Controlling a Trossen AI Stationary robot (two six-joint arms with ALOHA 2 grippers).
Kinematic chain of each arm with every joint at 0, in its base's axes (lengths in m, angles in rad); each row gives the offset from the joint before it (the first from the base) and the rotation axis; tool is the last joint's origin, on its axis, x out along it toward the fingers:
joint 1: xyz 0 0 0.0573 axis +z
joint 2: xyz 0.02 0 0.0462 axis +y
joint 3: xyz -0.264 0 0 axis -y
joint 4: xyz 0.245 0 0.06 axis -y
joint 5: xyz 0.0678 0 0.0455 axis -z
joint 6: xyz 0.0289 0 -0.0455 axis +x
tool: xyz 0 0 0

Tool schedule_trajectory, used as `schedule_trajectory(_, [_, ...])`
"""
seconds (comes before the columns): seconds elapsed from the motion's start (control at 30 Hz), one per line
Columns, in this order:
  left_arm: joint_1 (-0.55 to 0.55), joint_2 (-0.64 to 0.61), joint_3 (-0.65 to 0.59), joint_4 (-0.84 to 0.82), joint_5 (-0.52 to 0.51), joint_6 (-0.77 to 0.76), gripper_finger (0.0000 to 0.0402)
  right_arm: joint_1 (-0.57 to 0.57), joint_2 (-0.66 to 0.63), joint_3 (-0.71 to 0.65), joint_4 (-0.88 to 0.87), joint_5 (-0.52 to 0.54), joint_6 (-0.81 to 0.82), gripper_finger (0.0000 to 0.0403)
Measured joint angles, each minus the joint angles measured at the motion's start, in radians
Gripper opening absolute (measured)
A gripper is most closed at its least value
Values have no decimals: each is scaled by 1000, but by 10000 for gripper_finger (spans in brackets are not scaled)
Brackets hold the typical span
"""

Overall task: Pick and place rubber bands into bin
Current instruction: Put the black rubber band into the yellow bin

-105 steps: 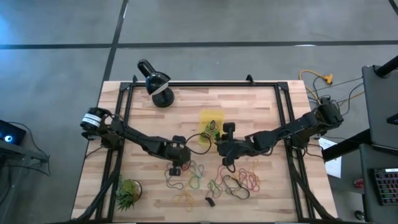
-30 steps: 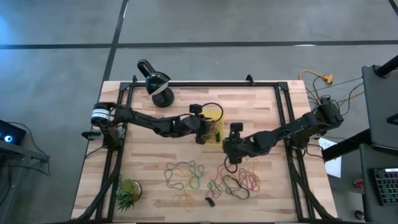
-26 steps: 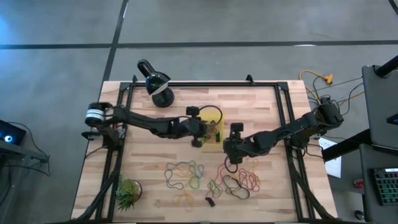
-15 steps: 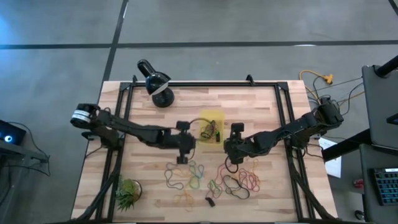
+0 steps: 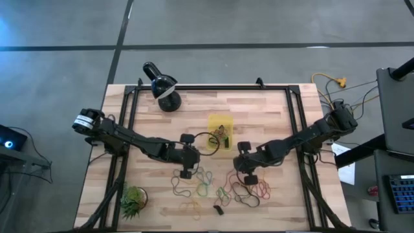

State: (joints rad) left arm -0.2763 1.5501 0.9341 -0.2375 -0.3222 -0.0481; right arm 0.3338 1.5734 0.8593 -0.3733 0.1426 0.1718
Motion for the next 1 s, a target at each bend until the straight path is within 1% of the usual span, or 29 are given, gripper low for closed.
schedule_trajectory(0.2, [-1,0,-9,-5,0,-25,109,55,0,0,-1,-76,69,61])
schedule_trajectory(0.3, [-1,0,-9,-3,0,-25,109,95,0,-1,21,-76,108,61])
schedule_trajectory(0.37, [-1,0,-9,-1,0,-25,109,122,0,-1,66,-76,115,61])
schedule_trajectory(0.47, [-1,0,-9,-1,0,-25,109,160,0,-1,136,-64,104,61])
schedule_trajectory(0.6, [-1,0,-9,3,0,-25,109,177,13,-1,176,-4,82,61])
schedule_trajectory(0.83, [-2,0,-9,19,1,-25,109,177,107,2,176,5,60,61])
schedule_trajectory(1.0, [-7,0,-9,20,2,-25,109,177,128,3,171,11,55,61])
